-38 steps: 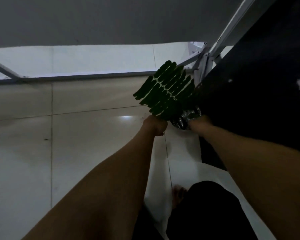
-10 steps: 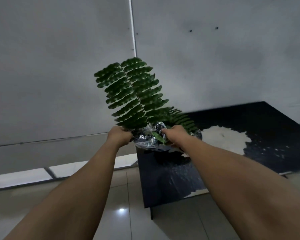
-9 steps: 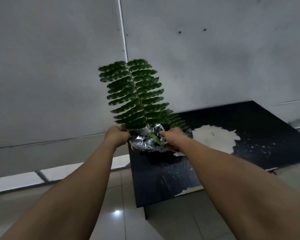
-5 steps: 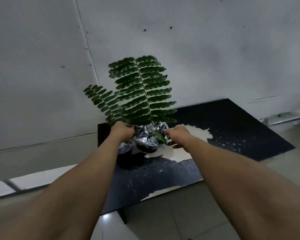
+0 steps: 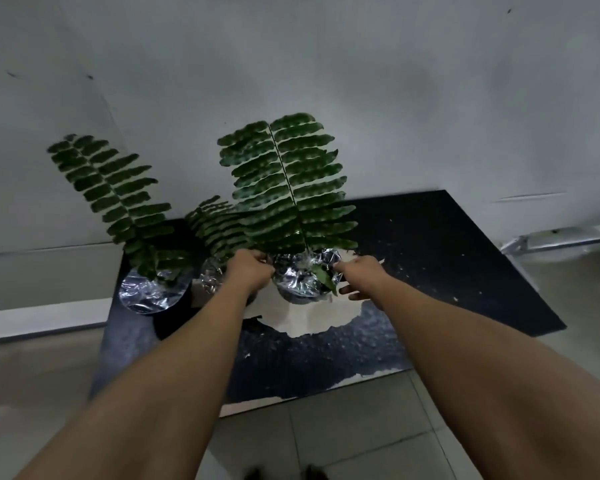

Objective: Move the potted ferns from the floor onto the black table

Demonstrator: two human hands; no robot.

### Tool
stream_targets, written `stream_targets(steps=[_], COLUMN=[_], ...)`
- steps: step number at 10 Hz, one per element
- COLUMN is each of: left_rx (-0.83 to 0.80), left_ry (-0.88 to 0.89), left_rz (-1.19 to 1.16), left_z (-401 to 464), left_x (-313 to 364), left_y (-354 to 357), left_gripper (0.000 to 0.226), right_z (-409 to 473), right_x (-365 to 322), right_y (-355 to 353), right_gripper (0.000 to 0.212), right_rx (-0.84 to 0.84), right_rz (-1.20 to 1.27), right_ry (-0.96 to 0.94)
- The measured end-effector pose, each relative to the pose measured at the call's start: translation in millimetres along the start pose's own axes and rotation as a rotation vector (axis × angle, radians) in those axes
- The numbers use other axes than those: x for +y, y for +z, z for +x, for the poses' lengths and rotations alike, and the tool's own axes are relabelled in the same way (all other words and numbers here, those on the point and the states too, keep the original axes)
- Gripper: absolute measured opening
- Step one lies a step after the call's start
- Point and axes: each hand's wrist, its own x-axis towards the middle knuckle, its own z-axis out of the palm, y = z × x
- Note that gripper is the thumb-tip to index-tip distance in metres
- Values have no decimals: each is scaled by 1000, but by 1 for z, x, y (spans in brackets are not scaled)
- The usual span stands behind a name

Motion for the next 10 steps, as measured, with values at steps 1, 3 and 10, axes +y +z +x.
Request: stream_targets(steps=[1, 3, 10], left_rx=[3, 8, 73], left_ry=[-25, -75, -137], left_rz=[3, 20, 132], left_z=[20, 66, 98], left_x=[-3, -16, -11], left_y=[16, 41, 69], left_gripper=[43, 42, 22], right_z=[28, 77, 116], right_x=[10, 20, 22], right_y=[5, 23, 33], right_gripper=[30, 28, 51], right_rx=[-15, -34, -90], right_rz=[-15, -15, -25], right_ry=[48, 96, 94])
